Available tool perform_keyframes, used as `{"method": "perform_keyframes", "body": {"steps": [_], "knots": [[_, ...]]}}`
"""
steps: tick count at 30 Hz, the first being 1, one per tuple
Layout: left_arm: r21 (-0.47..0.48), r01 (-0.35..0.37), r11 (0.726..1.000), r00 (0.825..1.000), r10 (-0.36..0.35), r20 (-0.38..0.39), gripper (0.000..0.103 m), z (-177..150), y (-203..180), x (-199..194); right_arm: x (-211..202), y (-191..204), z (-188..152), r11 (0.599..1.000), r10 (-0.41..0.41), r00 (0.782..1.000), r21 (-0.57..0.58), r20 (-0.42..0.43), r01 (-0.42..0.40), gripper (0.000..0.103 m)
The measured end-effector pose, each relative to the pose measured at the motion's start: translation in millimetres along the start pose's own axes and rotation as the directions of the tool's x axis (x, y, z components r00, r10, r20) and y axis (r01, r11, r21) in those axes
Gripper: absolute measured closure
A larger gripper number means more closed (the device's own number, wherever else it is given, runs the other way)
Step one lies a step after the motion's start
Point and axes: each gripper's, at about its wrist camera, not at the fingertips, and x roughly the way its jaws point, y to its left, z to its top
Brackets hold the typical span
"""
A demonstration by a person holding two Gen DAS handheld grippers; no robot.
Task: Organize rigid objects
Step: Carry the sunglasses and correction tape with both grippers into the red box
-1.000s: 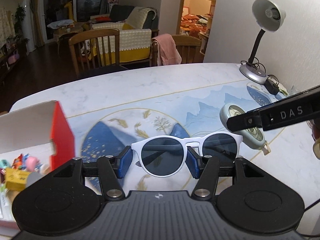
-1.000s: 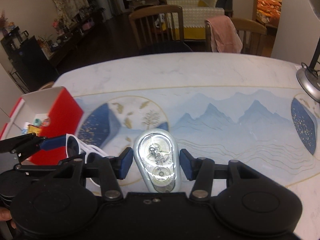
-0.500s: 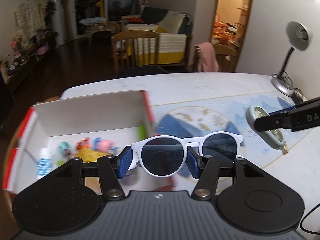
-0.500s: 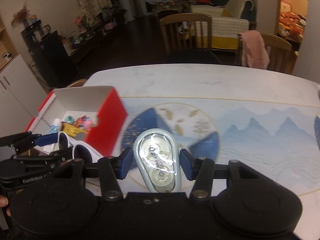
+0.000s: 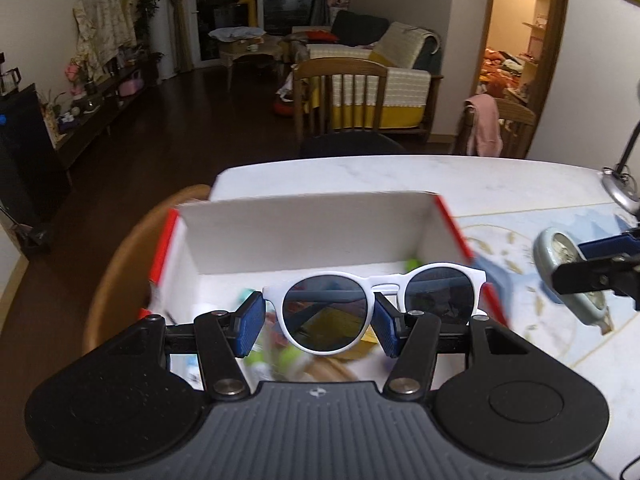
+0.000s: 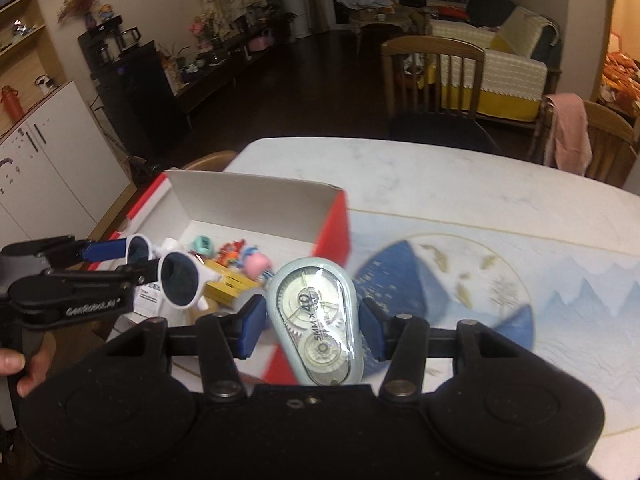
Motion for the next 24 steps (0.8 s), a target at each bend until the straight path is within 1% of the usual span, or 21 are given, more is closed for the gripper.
{"method": "perform_keyframes", "body": {"steps": [4, 9, 13, 17, 24], "knots": [[0.003, -0.042, 0.999, 0.999, 0.042, -0.006, 0.046, 11, 23, 16, 14, 20, 10, 1.0, 0.002, 1.0, -0.021, 0.001, -0.002, 0.052], [0.001, -0.073, 0.997, 0.996, 0.073, -0.044, 0.046, 22, 43, 47, 37, 40, 24, 0.998, 0.001, 1.0, -0.058, -0.001, -0.001, 0.052], [0.015, -0.091, 0.996, 0.993, 0.092, -0.068, 0.046, 28, 48, 72, 61, 52, 37, 0.996, -0.007, 1.0, -0.085, -0.007, 0.007, 0.052], [0.052, -0.102, 0.993, 0.99, 0.107, -0.097, 0.046, 29, 47, 95, 87, 59, 46, 0.992, -0.017, 1.0, -0.122, -0.024, 0.014, 0.052], [0.106, -0.108, 0.989, 0.979, 0.124, -0.162, 0.046, 31, 41, 127, 130, 65, 47, 0.983, -0.044, 0.996, -0.184, -0.08, 0.028, 0.052]]}}
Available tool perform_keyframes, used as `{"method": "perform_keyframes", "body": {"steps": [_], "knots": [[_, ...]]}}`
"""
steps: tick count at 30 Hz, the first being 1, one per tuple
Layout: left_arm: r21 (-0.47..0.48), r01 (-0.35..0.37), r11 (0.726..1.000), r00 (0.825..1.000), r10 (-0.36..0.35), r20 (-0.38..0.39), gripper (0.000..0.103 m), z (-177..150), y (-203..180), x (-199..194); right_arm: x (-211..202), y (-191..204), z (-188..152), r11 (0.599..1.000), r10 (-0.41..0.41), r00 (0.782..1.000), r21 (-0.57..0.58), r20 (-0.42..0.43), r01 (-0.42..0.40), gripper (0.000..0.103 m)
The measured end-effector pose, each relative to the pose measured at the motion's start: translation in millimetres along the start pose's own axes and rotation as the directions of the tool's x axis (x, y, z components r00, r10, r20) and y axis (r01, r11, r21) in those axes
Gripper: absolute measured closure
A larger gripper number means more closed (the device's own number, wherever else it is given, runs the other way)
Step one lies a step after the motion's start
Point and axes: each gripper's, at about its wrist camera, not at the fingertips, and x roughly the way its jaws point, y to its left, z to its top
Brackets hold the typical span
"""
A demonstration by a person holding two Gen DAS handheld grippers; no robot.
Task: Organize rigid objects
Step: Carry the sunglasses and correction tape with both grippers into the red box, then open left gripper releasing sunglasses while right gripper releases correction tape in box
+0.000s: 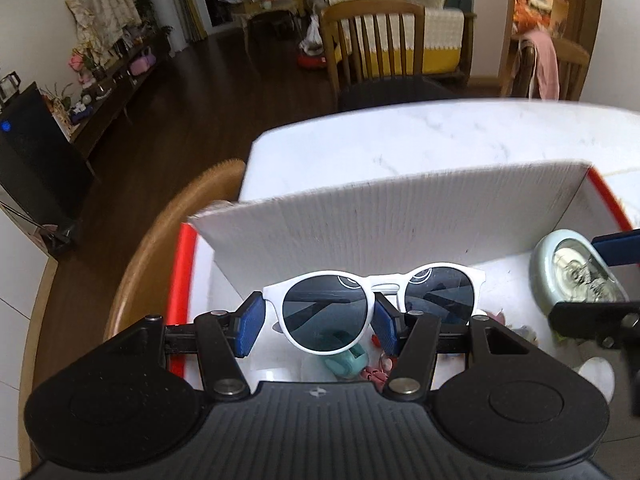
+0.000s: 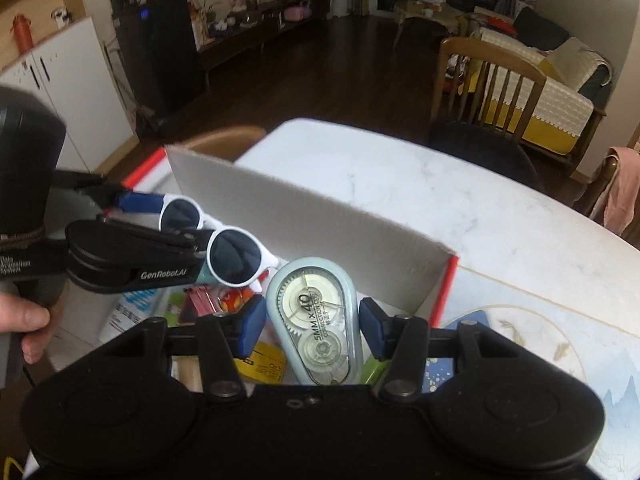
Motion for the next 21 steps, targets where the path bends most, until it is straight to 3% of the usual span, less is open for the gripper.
{"method": "perform_keyframes", "body": {"steps": [4, 21], "knots": [[0.052, -0.026, 0.998, 0.999, 0.028, -0.03, 0.046, 7, -9, 9, 19, 7, -1, 1.0, 0.002, 0.999, -0.029, -0.039, -0.003, 0.052], [0.037, 0.037, 0.999, 0.986, -0.03, -0.165, 0.047, 0, -8, 31, 46, 19, -8, 0.998, -0.006, 0.992, -0.065, -0.123, -0.002, 0.052]]}}
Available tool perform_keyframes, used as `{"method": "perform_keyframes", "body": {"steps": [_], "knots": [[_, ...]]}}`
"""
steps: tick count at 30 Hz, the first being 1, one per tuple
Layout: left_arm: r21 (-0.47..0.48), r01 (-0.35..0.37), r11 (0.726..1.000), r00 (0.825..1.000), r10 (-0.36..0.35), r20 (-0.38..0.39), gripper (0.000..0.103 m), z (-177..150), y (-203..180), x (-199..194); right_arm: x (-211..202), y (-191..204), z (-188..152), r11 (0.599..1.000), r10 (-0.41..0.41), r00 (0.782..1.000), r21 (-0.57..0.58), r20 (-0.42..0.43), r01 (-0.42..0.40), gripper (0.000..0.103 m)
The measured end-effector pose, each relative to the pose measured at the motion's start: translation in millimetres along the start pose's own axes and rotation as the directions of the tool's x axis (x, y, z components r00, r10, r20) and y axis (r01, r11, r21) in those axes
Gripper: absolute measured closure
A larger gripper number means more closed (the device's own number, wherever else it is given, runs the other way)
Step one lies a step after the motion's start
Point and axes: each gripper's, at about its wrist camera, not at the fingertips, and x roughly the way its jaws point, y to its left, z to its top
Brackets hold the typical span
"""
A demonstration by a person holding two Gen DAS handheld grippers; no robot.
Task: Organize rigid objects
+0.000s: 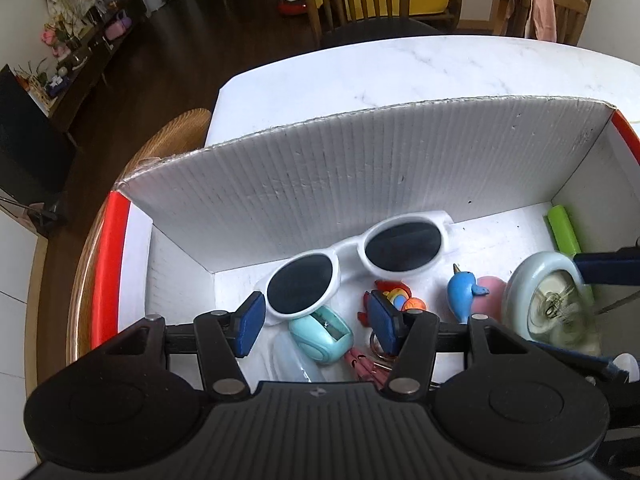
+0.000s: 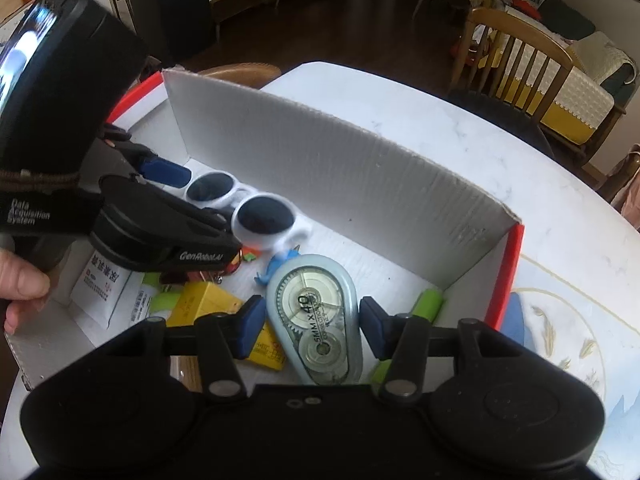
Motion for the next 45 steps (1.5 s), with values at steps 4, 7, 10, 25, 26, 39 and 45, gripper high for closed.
{"method": "perform_keyframes", "body": {"steps": [4, 7, 10, 25, 26, 39, 45], "knots": [[-0.017, 0.011, 1.0, 1.0, -0.01, 0.024, 0.045, -2, 0, -13, -5, 1, -2, 1.0, 0.004, 1.0, 0.005, 0.003, -0.004, 0.051], [-0.022, 0.014, 1.0, 0.999, -0.013, 0.052, 0.035, -1, -1, -25, -12, -1, -3, 1.0, 0.004, 1.0, 0.015, 0.019, -0.004, 0.047], [-0.022, 0.022, 1.0, 0.996, -0.02, 0.086, 0.033, -4, -2, -39, -22, -3, -6, 1.0, 0.004, 0.999, 0.026, 0.036, -0.005, 0.046], [-0.056, 0.069, 0.996, 0.973, -0.055, 0.225, 0.032, -37, -1, -113, -95, -11, -29, 0.995, 0.058, 0.982, 0.074, 0.181, -0.073, 0.034], [-0.058, 0.069, 0.996, 0.97, -0.054, 0.236, 0.03, -40, -2, -119, -100, -11, -32, 0.994, 0.064, 0.979, 0.077, 0.192, -0.081, 0.033], [-0.067, 0.083, 0.994, 0.928, -0.053, 0.368, 0.022, -78, -16, -179, -161, -8, -67, 0.984, 0.146, 0.925, 0.042, 0.352, -0.171, 0.013], [-0.075, 0.078, 0.994, 0.918, -0.042, 0.395, 0.016, -90, -25, -194, -179, -11, -83, 0.983, 0.146, 0.9, 0.041, 0.41, -0.179, 0.001]]}}
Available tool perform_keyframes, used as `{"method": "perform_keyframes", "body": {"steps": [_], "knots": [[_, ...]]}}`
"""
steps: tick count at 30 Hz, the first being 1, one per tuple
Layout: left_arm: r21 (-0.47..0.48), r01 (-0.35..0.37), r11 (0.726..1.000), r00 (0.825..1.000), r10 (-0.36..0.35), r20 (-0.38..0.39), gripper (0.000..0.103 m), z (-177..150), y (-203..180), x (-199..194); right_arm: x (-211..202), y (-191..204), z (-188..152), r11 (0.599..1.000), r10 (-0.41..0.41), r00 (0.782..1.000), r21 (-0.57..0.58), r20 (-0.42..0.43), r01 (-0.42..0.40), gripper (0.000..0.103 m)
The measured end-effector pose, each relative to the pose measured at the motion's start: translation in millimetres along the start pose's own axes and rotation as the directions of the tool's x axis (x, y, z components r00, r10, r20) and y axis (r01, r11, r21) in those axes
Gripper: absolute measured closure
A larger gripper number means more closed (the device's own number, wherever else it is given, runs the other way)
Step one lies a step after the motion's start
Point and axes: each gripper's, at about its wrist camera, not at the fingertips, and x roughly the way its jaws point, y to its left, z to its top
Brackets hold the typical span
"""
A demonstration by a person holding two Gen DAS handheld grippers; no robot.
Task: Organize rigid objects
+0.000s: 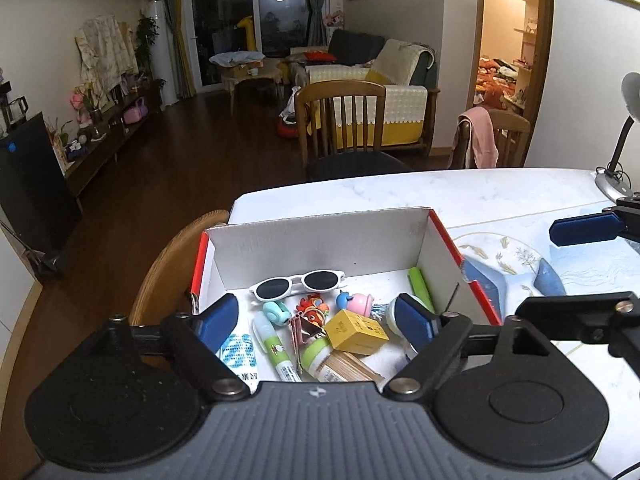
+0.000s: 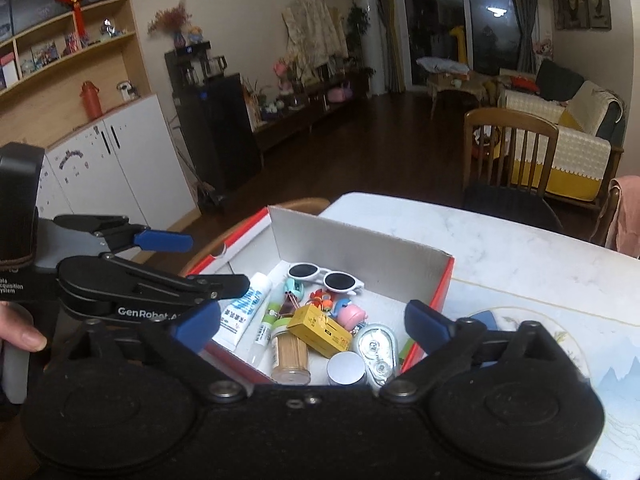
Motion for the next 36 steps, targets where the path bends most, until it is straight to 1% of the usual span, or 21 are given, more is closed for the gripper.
{"method": "perform_keyframes", "body": {"steps": [4, 5, 6, 11, 19, 24, 27, 36], "knots": [[0.0, -0.003, 1.0, 1.0, 0.003, 0.011, 0.013, -4, -6, -7, -10, 0, -6, 1.0, 0.007, 1.0, 0.0, 0.028, -0.007, 0.0], [-0.001, -0.005, 1.0, 1.0, 0.005, 0.016, 0.005, -5, -8, -9, -13, 0, -7, 1.0, 0.002, 0.999, -0.002, 0.036, -0.002, 0.0], [-0.005, -0.006, 1.0, 1.0, 0.006, 0.02, 0.0, -7, -9, -10, -16, 0, -9, 1.0, 0.0, 0.999, -0.006, 0.045, 0.0, 0.0], [-0.052, 0.0, 0.999, 0.999, 0.002, 0.04, 0.0, -11, -11, -21, -31, 0, -17, 1.0, -0.021, 0.995, 0.008, 0.095, 0.02, 0.0], [-0.059, -0.035, 0.998, 0.997, 0.039, 0.067, 0.0, -17, -22, -38, -48, -6, -33, 0.999, -0.041, 0.991, 0.037, 0.131, 0.036, 0.0], [-0.074, -0.007, 0.997, 0.997, 0.012, 0.072, 0.0, -22, -29, -46, -55, -8, -42, 0.998, -0.056, 0.989, 0.041, 0.139, 0.051, 0.0], [-0.07, -0.011, 0.998, 0.996, 0.017, 0.082, 0.0, -27, -34, -51, -59, -10, -46, 0.997, -0.056, 0.988, 0.054, 0.141, 0.048, 0.0], [-0.084, 0.016, 0.996, 0.998, -0.011, 0.061, 0.0, -38, -44, -53, -69, -12, -56, 0.997, -0.067, 0.987, 0.059, 0.144, 0.059, 0.0]]}}
